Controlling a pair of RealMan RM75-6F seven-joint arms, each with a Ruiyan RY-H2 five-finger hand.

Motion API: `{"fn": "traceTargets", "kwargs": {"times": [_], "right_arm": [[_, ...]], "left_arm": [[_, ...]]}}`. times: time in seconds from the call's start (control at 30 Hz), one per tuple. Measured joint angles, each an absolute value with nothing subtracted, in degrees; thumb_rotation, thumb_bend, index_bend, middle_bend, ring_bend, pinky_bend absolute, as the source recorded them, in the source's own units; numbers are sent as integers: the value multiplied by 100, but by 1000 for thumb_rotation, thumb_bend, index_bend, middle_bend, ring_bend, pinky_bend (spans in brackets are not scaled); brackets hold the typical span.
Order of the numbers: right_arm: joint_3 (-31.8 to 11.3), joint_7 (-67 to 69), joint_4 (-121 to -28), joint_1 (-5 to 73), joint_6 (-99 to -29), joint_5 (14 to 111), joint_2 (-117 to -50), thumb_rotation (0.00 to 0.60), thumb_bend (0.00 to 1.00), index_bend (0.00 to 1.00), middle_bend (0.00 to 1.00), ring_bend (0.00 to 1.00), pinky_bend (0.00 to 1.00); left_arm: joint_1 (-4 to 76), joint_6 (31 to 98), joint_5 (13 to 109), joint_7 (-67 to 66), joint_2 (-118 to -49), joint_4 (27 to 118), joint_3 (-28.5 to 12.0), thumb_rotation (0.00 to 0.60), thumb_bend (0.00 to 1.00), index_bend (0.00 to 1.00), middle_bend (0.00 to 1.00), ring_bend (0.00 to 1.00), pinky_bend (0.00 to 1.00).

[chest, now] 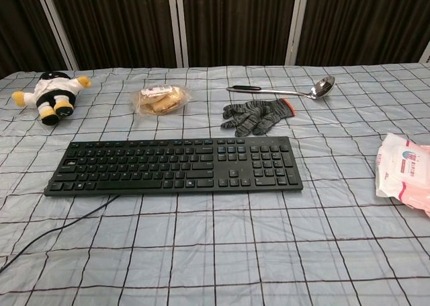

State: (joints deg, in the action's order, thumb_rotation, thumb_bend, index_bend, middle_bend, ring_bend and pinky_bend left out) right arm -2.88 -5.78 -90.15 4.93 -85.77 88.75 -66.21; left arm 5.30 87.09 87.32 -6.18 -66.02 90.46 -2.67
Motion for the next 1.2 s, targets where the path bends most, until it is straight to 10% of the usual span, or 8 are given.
{"fn": "traceTargets", "kwargs": {"times": [0.3, 0.43, 0.63, 0.73, 1.2], "right_arm": [[-264, -552, -9046, 456, -8606, 8879, -6572, 600, 50, 4, 0, 0, 0], [-260, -564, -9069, 456, -8580, 8865, -6564, 600, 57, 6, 0, 0, 0], [-252, -607, -9098, 470, -8556, 8879, -6561, 600, 62, 7, 0, 0, 0], [-250, -588, -9095, 474, -8549, 8884, -6563, 600, 63, 8, 0, 0, 0], [-249, -508, -9134, 493, -8437, 8802, -6498, 600, 63, 12, 0, 0, 0]], "left_arm": [[523, 8716, 8773, -694, -6591, 9090, -234, 600, 144, 0, 0, 0, 0], [537, 8674, 8770, -808, -6573, 9149, -221, 600, 294, 0, 14, 21, 82], [649, 8560, 8732, -1368, -6548, 9438, -282, 600, 540, 0, 604, 533, 432], [809, 8303, 8673, -1719, -6517, 9773, -329, 600, 661, 0, 741, 651, 487], [2240, 6366, 5905, -3940, -6434, 11362, -793, 600, 902, 0, 818, 720, 534]]}}
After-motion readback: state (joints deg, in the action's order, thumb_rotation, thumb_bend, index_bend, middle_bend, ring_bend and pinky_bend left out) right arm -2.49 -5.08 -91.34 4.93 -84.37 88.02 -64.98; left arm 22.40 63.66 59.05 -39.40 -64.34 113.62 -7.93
